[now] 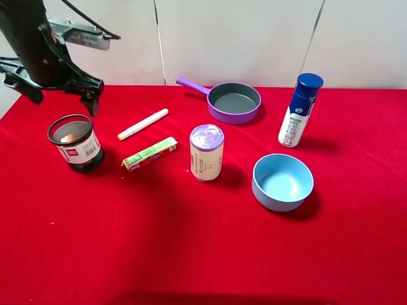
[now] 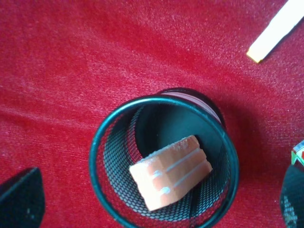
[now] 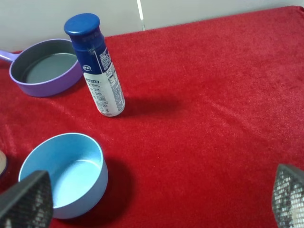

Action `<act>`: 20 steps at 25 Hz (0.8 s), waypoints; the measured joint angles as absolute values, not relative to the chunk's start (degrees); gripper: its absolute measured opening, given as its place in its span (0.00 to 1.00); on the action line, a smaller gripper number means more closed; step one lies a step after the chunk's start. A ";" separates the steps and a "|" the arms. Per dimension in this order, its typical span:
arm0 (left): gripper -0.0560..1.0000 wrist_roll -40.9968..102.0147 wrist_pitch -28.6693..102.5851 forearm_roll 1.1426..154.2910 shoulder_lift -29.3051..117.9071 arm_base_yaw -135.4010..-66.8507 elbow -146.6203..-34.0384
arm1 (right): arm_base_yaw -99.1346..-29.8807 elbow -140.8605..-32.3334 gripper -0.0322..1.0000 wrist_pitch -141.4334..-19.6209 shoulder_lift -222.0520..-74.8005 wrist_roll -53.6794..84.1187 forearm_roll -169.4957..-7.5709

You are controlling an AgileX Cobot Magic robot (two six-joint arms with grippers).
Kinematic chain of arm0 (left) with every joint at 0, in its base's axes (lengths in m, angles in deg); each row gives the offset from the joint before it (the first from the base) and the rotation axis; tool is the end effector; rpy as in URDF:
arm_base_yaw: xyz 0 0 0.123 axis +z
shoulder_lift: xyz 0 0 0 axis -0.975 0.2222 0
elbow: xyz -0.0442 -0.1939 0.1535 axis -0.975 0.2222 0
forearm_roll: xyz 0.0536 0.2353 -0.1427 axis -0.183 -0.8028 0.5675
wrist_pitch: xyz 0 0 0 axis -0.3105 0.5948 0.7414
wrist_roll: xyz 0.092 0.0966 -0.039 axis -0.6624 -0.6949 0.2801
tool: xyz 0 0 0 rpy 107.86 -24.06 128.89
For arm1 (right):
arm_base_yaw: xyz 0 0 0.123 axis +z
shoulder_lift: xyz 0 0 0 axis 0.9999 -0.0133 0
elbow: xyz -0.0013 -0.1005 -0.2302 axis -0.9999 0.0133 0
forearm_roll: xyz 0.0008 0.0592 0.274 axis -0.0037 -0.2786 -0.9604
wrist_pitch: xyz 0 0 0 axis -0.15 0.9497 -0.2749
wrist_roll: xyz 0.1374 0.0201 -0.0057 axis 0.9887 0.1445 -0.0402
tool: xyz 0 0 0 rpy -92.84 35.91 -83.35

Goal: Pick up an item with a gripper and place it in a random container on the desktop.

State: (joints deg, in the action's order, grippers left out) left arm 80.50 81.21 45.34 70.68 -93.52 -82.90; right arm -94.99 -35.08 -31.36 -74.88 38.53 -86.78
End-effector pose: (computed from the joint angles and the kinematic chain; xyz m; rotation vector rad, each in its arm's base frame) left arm 0.3871 -0.0787 0.1472 0.2538 2.7180 0.2432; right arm 0.0994 0.0027 0.2758 0.1050 1.9885 0.0673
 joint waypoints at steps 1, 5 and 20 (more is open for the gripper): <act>0.99 80.50 81.67 45.34 70.05 -93.52 -82.90 | -94.99 -35.08 0.70 -31.36 -74.88 38.53 -86.78; 0.99 80.50 84.80 45.40 67.33 -93.52 -82.90 | -94.99 -35.08 0.70 -31.36 -74.88 38.53 -86.78; 0.99 74.97 97.79 52.75 53.01 -93.52 -82.90 | -94.99 -35.08 0.70 -31.36 -74.88 38.53 -86.78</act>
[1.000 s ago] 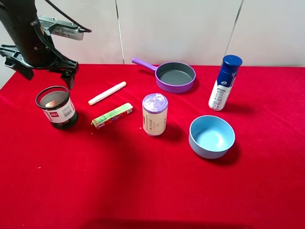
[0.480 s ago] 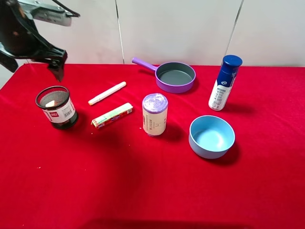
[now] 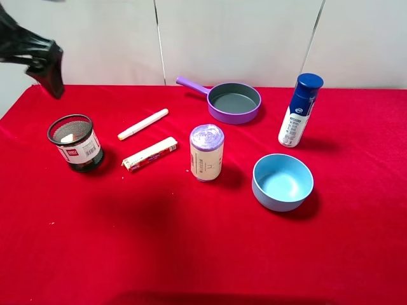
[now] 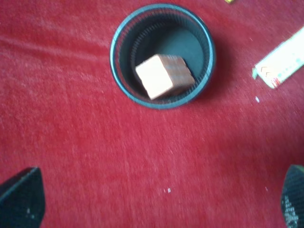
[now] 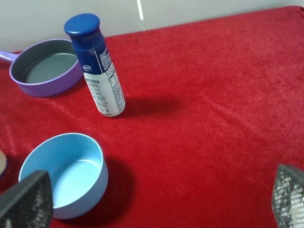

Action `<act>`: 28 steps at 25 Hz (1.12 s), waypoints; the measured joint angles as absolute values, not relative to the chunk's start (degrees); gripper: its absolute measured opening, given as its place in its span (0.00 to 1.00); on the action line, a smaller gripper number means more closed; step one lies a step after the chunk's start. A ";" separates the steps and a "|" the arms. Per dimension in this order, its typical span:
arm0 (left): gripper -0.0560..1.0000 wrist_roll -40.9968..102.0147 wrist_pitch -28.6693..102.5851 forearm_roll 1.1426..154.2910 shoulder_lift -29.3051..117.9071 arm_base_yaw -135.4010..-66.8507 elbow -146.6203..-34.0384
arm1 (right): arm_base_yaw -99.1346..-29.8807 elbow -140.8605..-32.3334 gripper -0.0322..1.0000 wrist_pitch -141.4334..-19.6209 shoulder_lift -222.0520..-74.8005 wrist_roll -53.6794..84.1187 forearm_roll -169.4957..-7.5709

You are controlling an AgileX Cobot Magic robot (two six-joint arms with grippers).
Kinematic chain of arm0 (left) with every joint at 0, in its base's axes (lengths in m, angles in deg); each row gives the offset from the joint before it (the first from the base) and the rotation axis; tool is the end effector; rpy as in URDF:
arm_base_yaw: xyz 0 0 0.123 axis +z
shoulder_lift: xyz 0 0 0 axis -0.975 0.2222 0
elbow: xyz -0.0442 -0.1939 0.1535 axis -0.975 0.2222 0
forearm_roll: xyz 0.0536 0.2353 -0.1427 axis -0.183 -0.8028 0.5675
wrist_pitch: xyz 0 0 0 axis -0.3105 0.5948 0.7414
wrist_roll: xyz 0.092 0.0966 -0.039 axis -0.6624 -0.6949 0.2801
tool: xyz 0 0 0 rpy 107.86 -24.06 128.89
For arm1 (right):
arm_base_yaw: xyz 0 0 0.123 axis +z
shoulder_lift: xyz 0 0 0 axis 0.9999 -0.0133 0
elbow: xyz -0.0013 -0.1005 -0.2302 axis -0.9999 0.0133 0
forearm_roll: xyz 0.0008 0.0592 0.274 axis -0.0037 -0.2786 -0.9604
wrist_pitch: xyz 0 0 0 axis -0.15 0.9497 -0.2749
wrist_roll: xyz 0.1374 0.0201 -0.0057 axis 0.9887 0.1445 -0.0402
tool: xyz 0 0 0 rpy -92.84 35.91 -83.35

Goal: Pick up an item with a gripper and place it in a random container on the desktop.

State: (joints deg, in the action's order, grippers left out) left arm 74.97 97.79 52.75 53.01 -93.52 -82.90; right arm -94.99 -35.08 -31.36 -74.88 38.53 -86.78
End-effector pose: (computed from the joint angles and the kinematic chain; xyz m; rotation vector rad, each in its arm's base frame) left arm 0.3259 -0.0696 0.2431 0.2147 2.7359 0.1478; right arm 0.0994 0.0027 0.2758 0.1050 1.9885 0.0673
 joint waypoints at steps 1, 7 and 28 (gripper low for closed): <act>0.99 74.43 98.77 53.21 52.01 -93.52 -82.90 | -94.99 -35.08 0.70 -31.36 -74.88 38.53 -86.78; 0.99 71.27 100.06 55.40 46.57 -93.52 -82.95 | -94.99 -35.08 0.70 -31.36 -74.88 38.53 -86.78; 0.99 61.88 100.28 62.82 13.48 -93.52 -63.32 | -94.99 -35.08 0.70 -31.36 -74.88 38.53 -86.78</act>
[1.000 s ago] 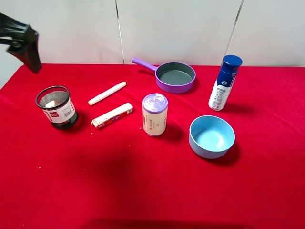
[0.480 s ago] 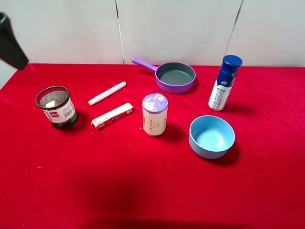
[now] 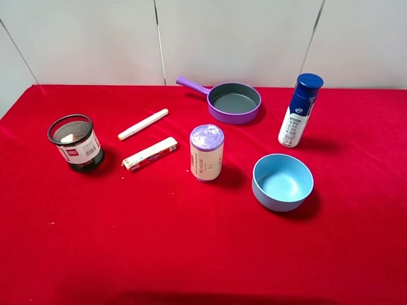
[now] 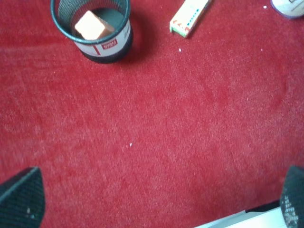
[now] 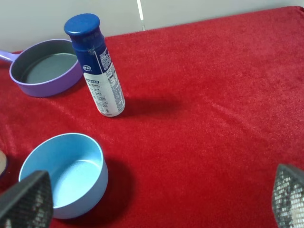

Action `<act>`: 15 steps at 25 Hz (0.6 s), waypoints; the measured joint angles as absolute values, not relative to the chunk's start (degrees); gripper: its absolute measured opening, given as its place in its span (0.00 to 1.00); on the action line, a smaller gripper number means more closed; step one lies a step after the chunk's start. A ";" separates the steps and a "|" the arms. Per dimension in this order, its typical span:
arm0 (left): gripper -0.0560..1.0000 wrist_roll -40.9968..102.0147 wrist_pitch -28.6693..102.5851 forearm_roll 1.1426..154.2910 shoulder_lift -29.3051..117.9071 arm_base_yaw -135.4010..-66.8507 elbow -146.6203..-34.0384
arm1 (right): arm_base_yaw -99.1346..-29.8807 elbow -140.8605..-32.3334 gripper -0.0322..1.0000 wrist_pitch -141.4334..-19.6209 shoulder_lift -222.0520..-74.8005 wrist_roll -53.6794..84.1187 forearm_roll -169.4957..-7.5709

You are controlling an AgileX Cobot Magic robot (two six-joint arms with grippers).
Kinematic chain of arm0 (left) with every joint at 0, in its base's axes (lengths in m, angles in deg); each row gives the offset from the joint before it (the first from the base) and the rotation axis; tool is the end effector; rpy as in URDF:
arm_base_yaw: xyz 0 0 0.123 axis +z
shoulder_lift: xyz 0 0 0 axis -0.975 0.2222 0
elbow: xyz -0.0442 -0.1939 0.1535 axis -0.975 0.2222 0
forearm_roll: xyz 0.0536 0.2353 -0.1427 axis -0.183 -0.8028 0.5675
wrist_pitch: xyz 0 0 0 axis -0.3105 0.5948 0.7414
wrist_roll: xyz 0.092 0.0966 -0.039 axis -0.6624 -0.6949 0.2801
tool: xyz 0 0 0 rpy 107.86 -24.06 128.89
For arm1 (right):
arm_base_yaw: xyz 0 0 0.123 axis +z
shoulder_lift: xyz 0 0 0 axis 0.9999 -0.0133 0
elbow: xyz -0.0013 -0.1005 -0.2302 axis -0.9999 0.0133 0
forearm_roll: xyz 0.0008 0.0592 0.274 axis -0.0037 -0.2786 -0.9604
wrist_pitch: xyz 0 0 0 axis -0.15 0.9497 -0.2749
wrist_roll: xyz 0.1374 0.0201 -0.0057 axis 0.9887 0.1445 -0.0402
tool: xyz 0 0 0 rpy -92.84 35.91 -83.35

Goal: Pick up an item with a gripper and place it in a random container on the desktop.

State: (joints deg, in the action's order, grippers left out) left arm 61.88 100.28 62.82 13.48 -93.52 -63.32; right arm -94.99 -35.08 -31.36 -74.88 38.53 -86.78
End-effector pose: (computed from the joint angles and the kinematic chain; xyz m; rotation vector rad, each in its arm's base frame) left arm 0.1858 -0.0513 0.3016 0.4120 2.4438 -0.0700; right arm 0.0994 0.0027 0.2758 0.1050 1.9885 0.0673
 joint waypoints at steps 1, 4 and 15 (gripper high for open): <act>0.99 61.88 100.28 62.82 11.00 -93.52 -61.74 | -94.99 -35.08 0.70 -31.36 -74.88 38.53 -86.78; 0.99 62.32 100.31 62.82 3.62 -93.52 -57.67 | -94.99 -35.08 0.70 -31.36 -74.88 38.53 -86.78; 0.99 62.58 95.87 62.69 -15.56 -92.10 -47.34 | -94.99 -35.08 0.70 -31.36 -74.88 38.53 -86.78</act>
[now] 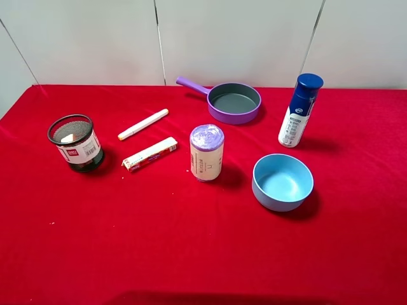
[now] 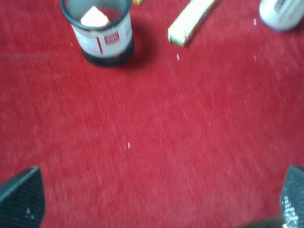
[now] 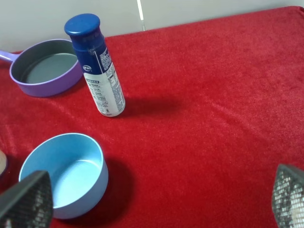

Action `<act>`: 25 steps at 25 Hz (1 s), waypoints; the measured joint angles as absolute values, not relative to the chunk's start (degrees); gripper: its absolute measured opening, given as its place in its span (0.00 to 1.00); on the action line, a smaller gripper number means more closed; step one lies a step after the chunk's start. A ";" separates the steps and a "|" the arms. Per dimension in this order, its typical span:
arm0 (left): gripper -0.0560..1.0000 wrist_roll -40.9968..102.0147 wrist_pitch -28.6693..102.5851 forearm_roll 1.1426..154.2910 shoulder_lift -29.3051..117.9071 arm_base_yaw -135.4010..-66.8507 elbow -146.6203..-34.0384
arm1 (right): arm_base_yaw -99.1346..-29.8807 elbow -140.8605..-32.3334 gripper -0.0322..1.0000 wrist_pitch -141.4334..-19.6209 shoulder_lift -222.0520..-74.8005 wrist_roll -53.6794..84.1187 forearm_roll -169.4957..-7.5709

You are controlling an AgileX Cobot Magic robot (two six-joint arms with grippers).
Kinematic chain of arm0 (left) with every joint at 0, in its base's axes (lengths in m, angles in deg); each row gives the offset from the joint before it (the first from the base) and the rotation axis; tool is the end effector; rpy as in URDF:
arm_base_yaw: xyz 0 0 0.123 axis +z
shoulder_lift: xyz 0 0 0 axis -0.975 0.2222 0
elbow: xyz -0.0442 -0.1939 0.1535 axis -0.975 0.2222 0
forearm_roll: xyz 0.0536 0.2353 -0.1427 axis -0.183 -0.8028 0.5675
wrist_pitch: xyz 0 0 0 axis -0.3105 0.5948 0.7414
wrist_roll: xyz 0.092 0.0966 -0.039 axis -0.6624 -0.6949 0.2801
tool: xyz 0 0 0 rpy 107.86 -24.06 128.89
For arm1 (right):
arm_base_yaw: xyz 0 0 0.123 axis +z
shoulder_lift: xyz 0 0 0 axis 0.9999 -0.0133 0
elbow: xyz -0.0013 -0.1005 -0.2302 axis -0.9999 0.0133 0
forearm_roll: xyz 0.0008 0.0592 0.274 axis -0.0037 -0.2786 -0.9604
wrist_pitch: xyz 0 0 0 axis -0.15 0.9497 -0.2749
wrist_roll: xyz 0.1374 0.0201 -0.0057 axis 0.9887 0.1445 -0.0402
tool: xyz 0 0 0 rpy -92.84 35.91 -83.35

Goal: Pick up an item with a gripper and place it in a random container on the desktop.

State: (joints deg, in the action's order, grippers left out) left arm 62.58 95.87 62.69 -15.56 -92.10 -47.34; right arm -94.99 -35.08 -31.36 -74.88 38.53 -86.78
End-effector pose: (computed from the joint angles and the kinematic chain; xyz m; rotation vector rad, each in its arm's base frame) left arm 0.1156 -0.0274 0.2886 0.3195 2.1502 -0.0965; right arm 0.0994 0.0027 0.2758 0.1050 1.9885 0.0673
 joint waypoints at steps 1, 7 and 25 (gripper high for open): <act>0.99 62.58 94.80 62.70 -16.89 -91.20 -46.27 | -94.99 -35.08 0.70 -31.36 -74.88 38.53 -86.78; 0.99 62.67 93.05 62.92 -23.21 -85.95 -40.14 | -94.99 -35.08 0.70 -31.36 -74.88 38.53 -86.78; 0.99 62.72 93.38 63.33 -29.12 -80.88 -38.89 | -94.99 -35.08 0.70 -31.36 -74.88 38.53 -86.78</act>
